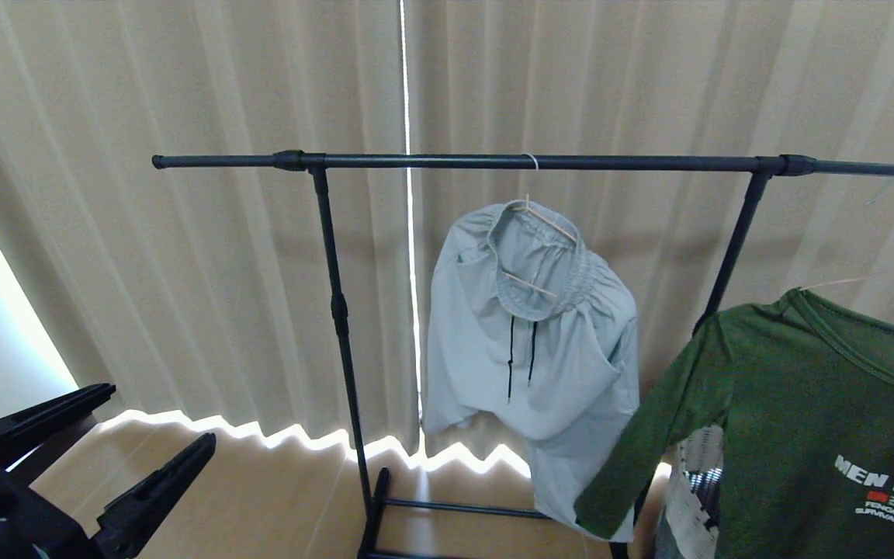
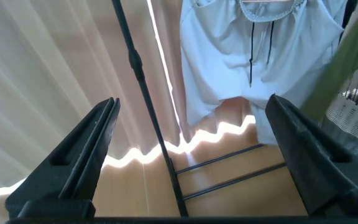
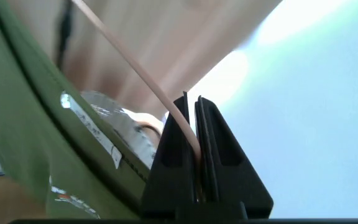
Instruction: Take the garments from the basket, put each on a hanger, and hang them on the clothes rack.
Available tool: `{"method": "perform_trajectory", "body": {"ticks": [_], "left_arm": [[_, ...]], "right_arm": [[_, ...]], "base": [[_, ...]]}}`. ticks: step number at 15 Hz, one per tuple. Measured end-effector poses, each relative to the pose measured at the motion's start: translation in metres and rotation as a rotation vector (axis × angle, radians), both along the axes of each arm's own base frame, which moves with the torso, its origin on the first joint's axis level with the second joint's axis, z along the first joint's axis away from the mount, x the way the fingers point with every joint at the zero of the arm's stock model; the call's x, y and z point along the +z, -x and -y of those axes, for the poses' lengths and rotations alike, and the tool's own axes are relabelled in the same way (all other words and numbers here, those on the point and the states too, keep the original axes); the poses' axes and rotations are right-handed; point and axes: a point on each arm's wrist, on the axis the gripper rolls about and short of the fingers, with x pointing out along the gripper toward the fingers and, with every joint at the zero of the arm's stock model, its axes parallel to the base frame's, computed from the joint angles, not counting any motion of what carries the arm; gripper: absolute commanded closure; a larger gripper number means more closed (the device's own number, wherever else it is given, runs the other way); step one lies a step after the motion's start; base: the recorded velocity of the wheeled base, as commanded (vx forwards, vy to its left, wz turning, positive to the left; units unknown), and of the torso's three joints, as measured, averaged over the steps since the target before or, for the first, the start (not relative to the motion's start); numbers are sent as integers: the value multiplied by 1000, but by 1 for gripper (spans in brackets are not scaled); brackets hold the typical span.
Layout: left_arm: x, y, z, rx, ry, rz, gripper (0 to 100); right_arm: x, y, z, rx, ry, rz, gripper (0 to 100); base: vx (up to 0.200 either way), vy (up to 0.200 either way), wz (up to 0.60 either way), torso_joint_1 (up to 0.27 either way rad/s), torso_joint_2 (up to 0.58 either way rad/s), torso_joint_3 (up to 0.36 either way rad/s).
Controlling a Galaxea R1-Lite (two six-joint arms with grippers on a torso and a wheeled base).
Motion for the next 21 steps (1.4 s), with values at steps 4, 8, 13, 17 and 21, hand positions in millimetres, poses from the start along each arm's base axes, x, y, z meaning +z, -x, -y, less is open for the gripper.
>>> {"method": "perform_trajectory", "body": {"ticks": [4, 8, 13, 17, 21], "left_arm": [[0, -1, 0, 5, 1, -6, 0], [-1, -1, 0, 8, 1, -10, 0], [-1, -1, 0, 8, 0, -10, 0], [-2, 0, -1, 8, -2, -10, 0], [-6, 1, -1, 6, -11, -20, 0]], "right_arm": [[0, -3, 2, -5, -7, 4, 100], [2, -11, 0, 11, -48, 26, 100], [3, -21, -5, 47, -72, 27, 100], [1, -28, -10, 78, -92, 24, 100], [8, -40, -19, 122, -130, 54, 100]], "base": [[0, 0, 0, 0, 0, 0], [150, 0, 0, 3, 3, 3], [200, 0, 0, 0, 1, 4], [200, 0, 0, 5, 5, 5], [50, 0, 0, 1, 1, -1]]}}
